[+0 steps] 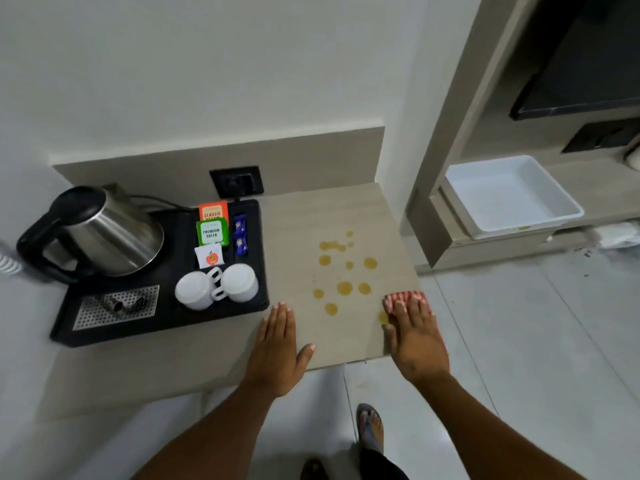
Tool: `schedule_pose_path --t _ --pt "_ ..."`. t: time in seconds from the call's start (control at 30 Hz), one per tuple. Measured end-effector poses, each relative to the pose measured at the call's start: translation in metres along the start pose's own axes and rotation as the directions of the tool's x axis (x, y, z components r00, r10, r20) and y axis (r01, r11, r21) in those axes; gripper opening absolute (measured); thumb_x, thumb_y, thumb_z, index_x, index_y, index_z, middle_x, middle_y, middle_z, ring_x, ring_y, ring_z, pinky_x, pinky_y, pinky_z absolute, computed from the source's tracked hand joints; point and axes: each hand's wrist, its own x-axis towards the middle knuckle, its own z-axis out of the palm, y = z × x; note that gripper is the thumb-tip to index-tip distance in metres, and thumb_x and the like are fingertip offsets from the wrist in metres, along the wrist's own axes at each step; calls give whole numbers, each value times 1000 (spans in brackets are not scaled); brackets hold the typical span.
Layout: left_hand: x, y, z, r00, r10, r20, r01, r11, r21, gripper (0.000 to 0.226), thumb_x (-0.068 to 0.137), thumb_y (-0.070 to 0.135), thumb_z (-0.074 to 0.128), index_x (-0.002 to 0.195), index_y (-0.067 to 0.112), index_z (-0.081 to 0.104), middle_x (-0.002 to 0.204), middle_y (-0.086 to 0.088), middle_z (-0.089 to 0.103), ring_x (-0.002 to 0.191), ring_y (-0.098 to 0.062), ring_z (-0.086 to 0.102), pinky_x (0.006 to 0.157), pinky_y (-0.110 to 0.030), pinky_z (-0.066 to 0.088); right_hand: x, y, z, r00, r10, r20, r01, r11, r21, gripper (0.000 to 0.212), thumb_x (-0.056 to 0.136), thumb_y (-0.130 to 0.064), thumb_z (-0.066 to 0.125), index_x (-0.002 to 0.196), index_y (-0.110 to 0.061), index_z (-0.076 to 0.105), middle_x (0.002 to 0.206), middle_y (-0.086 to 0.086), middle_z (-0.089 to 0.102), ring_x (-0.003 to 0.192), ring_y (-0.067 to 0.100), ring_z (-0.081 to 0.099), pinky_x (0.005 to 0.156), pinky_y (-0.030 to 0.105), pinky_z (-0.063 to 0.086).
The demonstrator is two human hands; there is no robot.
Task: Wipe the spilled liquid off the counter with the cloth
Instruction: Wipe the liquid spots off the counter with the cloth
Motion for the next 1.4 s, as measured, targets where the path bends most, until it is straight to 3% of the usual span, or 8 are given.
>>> schedule_pose_path --t 0.17,0.53,0.77,0.93,1.07,1.13,1.27,1.4 --pt "11 -14 4 999 48 -13 -48 998 27 97 95 71 26 160 0 15 170 -19 10 159 -32 5 129 -46 6 16 9 4 995 -103 -6 102 992 -72 69 103 -56 17 159 -16 12 168 13 10 154 29 -5 126 45 2" --pt "19 -15 6 997 78 -4 -77 997 28 99 96 71 29 159 -3 11 170 -21 7 159 -33 0 129 -49 11 35 7 7 995 -94 27 97 984 -152 79 100 -65 15 159 -13 11 168 13 10 155 31 -1 125 45 -1" --pt "20 -14 5 994 106 -29 -105 993 48 99 96 69 33 158 -5 15 169 -25 12 158 -36 6 128 -49 12 32 11 -6 991 -132 27 132 991 18 62 103 -41 19 158 -13 14 168 10 11 155 28 -3 127 46 0" --pt "21 -18 9 995 101 -15 -100 994 53 100 96 72 25 160 -2 8 170 -23 6 159 -34 0 128 -49 11 57 18 -2 984 -174 33 172 984 55 70 95 -21 50 158 -17 19 166 9 20 155 30 3 125 44 0" --pt "19 -17 10 995 100 -20 -99 994 51 98 96 70 29 160 -2 7 170 -23 4 158 -34 -2 128 -49 10 140 -6 -21 988 -156 -12 156 984 90 61 87 -15 41 147 -11 37 150 16 43 143 39 29 119 34 1" --pt "19 -16 9 995 102 -9 -101 994 32 99 96 68 34 160 -2 6 170 -22 3 159 -34 -2 128 -49 9 152 -11 -22 992 -121 -17 122 989 83 61 87 -14 39 147 -7 38 150 20 43 144 40 27 118 35 0" --pt "23 -17 10 996 87 -21 -87 996 0 100 95 68 38 160 -2 9 170 -21 4 159 -33 -1 128 -51 13 114 3 -10 972 -233 2 233 972 -12 65 97 -24 39 158 -13 17 166 12 20 155 31 5 126 44 2" --pt "22 -21 12 997 74 -5 -74 997 -15 99 95 69 36 161 1 7 171 -19 -1 159 -30 -6 128 -52 15 143 -3 -14 979 -200 23 201 979 -24 64 104 -48 19 157 -12 18 166 12 20 155 31 8 127 47 6"
